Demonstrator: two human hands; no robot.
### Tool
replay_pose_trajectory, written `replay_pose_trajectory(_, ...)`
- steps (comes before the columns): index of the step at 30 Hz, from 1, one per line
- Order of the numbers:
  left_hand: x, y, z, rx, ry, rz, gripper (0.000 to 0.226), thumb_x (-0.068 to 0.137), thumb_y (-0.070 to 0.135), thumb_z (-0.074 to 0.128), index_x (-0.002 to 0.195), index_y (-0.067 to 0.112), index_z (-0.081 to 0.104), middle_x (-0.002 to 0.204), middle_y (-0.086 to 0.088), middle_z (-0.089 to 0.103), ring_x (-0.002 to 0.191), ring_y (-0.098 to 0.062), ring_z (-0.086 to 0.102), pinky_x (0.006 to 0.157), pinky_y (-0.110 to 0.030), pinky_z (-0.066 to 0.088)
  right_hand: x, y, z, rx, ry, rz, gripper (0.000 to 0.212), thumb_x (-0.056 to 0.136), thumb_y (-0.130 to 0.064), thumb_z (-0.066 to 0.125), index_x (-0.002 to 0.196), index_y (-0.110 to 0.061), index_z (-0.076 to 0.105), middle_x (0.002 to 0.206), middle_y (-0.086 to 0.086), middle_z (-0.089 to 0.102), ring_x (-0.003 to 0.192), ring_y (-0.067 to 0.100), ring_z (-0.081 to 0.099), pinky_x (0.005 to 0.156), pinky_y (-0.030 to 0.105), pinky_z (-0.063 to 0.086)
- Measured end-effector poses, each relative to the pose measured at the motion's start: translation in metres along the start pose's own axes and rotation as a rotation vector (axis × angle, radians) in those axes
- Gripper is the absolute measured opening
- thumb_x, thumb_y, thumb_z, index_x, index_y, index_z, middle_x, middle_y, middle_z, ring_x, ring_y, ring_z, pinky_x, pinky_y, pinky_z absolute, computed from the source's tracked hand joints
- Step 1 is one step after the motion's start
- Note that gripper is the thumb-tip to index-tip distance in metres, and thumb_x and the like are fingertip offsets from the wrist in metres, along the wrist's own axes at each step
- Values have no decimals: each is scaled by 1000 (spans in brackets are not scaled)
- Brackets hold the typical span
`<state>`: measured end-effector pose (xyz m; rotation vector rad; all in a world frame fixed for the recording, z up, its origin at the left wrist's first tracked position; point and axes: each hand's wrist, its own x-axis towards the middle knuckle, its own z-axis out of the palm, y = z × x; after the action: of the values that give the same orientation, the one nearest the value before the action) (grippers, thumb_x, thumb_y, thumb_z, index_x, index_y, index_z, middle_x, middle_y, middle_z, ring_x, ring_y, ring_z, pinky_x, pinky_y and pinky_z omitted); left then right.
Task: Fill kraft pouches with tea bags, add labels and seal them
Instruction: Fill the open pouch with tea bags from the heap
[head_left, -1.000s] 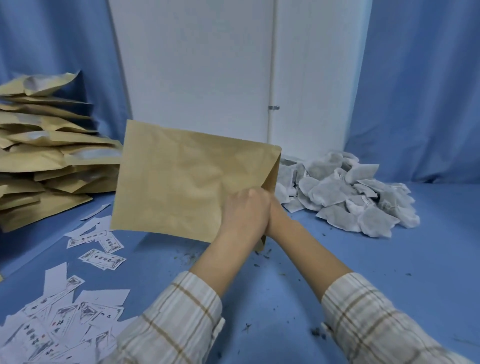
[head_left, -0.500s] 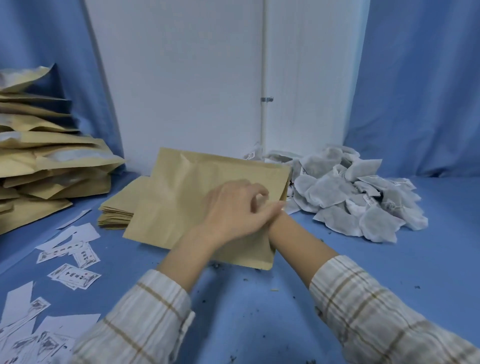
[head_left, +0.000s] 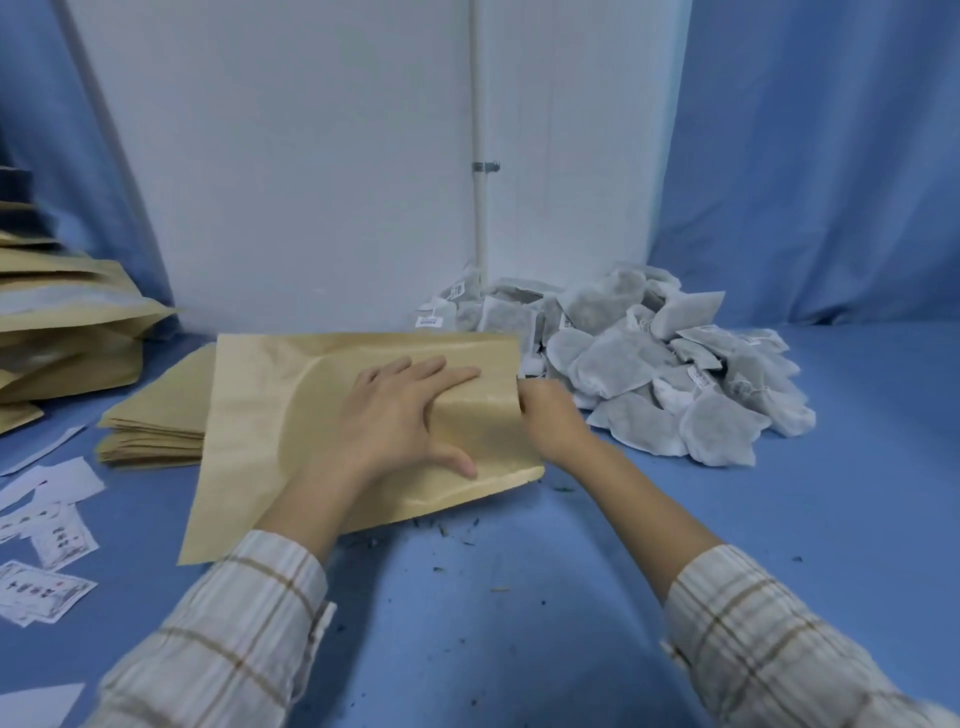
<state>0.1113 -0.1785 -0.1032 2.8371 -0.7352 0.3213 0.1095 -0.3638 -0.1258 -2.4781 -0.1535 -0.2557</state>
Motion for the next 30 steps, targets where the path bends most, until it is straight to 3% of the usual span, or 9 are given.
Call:
replay_pose_trajectory(2,9,7,10,-82,-8,-40,105,42,77,69,135,58,25,152,12,25,141,-19,20,114,-38,16,-1,31,-3,11,155,-1,21,84,-11,50,88,-13,71,88,5,69,83,24,59,74,35,49)
replay_pose_trajectory(6,23,20,30,-163,-17,-67,105,41,73,73,134,56,28,151,8,30,139,-20,26,113,-39,20,-7,89,-13,-352,305,196,35,86,-15,48,119,-17,60,123,4,57,114,25,48,94,33,39)
replay_pose_trajectory(9,32,25,42,-163,-31,-77,107,41,71,74,135,55,28,150,7,31,139,-20,25,113,-39,19,-10,122,-13,-563,245,423,40,85,-22,48,124,-10,47,125,14,50,114,32,44,94,36,35)
replay_pose_trajectory(12,37,29,50,-150,-66,-97,109,42,69,76,137,54,25,152,7,27,141,-22,20,113,-39,14,-8,135,-14,-617,243,420,41,89,-27,48,127,-12,47,118,14,59,110,31,50,89,35,37)
replay_pose_trajectory(16,39,26,54,-154,-55,-128,110,42,68,77,138,53,25,153,6,25,142,-24,18,114,-40,13,-9,132,-32,-210,409,166,32,79,-29,68,111,-25,67,96,5,68,99,23,56,89,34,40)
replay_pose_trajectory(19,38,25,51,-191,-40,-147,109,41,66,78,136,53,28,153,7,26,142,-22,18,114,-39,14,-16,122,-40,133,427,-11,32,68,-25,80,95,-38,70,89,-21,59,96,5,49,93,18,36)
replay_pose_trajectory(22,38,32,45,-272,-30,-95,108,38,63,81,134,53,33,147,13,35,138,-13,27,113,-39,21,-15,96,-35,300,318,-106,35,64,-18,82,88,-39,71,87,-26,62,89,-5,49,81,2,36)
replay_pose_trajectory(27,37,42,38,-428,-45,6,104,34,54,86,129,51,44,132,28,48,125,0,41,108,-32,32,-9,69,-23,234,-86,-119,39,75,6,58,56,-27,65,52,-20,47,52,-7,45,52,7,35)
replay_pose_trajectory(30,35,44,37,-397,-132,38,101,36,54,85,128,53,43,133,29,46,125,1,39,107,-28,31,-12,69,-22,200,-427,-46,25,88,-6,55,109,-19,59,91,-13,51,81,0,45,60,-4,38)
